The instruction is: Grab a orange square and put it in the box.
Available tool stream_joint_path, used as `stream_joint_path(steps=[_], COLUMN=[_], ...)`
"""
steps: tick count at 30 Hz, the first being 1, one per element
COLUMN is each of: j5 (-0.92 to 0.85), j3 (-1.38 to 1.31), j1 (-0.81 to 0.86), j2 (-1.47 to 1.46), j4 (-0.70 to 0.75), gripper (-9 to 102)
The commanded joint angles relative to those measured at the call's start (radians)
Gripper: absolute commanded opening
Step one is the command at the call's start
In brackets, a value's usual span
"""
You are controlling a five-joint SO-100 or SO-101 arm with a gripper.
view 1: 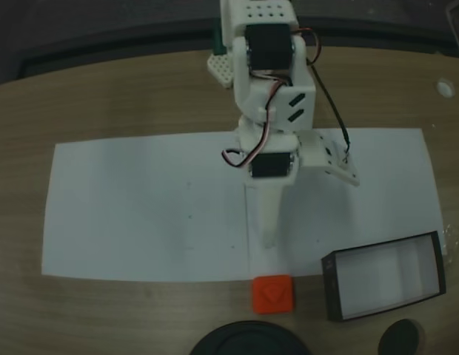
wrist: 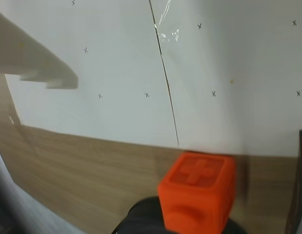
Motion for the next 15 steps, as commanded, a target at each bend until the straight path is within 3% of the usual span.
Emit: stream_joint_path(steps=[1,7,15], j5=[-0.008,-0.009,-0.012], j3=[-0.526,-1.109,-1.424], j1=[0.017,0.003,-0.031], j2=[-0.284,-0.592,-0.836], j4=[0.164,0.419,0.477], gripper=[36,36,36])
